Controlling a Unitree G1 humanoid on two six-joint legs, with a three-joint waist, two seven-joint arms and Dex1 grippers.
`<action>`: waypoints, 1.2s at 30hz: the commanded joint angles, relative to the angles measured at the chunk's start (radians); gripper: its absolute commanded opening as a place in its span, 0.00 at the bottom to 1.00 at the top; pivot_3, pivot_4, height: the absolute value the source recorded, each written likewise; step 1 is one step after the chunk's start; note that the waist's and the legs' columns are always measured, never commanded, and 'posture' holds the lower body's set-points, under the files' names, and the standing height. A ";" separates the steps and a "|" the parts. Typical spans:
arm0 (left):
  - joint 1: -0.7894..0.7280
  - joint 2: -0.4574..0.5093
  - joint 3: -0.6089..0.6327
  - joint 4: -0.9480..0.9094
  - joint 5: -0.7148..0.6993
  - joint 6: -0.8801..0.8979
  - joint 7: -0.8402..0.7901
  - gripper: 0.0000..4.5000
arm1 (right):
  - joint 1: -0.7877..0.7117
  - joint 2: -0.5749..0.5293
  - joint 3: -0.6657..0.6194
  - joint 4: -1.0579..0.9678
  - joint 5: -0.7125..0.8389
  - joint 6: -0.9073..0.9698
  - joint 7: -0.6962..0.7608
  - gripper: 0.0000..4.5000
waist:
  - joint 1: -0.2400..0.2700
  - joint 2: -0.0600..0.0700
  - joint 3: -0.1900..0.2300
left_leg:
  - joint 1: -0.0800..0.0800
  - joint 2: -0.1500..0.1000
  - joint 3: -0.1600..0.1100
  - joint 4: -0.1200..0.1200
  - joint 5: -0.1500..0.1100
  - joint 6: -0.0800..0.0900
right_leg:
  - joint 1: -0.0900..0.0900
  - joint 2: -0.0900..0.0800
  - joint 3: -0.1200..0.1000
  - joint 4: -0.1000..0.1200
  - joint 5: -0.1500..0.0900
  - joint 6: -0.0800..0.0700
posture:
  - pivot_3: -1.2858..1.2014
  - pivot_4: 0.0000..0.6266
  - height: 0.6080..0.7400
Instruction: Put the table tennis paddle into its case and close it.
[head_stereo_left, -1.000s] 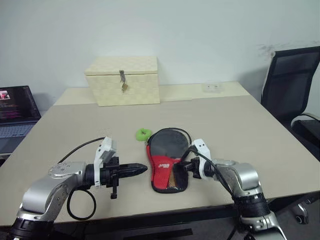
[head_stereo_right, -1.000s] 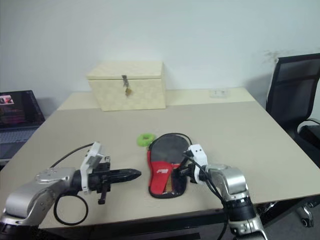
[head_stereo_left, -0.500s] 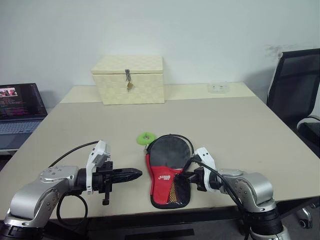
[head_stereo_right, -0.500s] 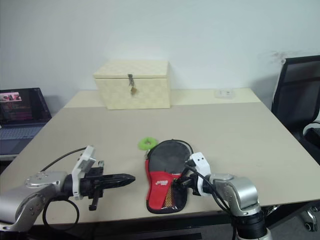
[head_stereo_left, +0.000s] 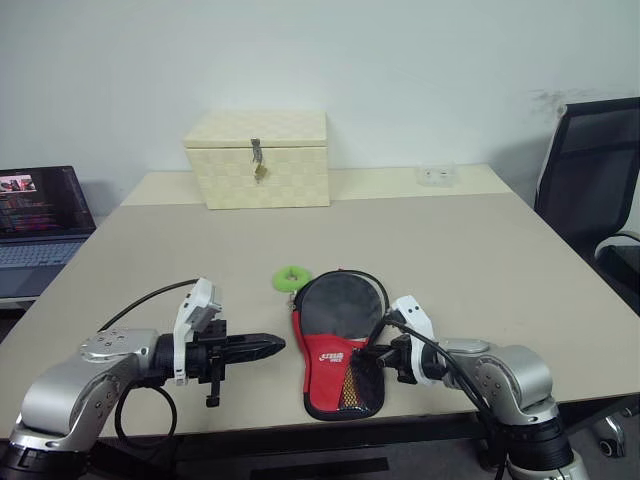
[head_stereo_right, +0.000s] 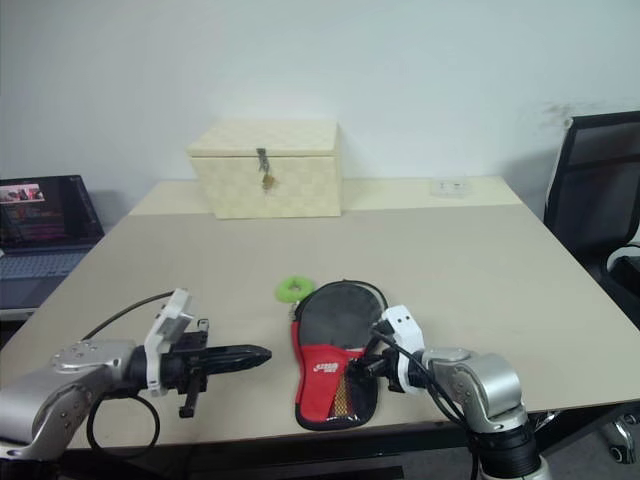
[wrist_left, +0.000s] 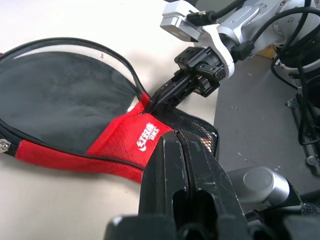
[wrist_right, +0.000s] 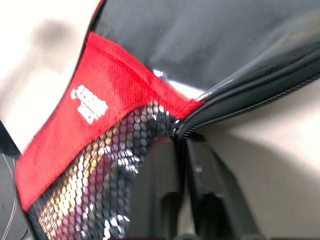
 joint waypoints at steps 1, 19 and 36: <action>-0.020 -0.013 0.017 0.000 0.001 -0.014 0.036 0.00 | 0.005 -0.031 0.002 -0.092 0.026 0.003 -0.008 0.38 | 0.000 0.000 0.000 | 0.000 0.000 0.000 0.000 0.000 0.000 | 0.000 0.000 0.000 0.000 0.000 0.000 | 0.52 0.24 1.00; -0.279 -0.119 -0.065 0.402 0.306 -0.189 0.341 0.12 | -0.199 -0.099 0.075 0.102 0.047 -0.360 0.112 1.00 | 0.004 -0.001 0.002 | 0.000 -0.001 -0.001 0.001 0.000 0.000 | 0.001 0.000 -0.001 0.000 0.000 0.001 | 0.52 0.24 1.00; -0.840 -0.374 -0.193 1.336 0.582 -0.465 0.323 1.00 | -0.188 -0.035 0.123 0.137 -0.002 -0.395 0.052 1.00 | 0.046 -0.001 0.002 | -0.016 -0.006 -0.003 0.006 0.000 0.000 | -0.012 -0.005 -0.009 0.002 0.004 -0.001 | 0.52 0.24 1.00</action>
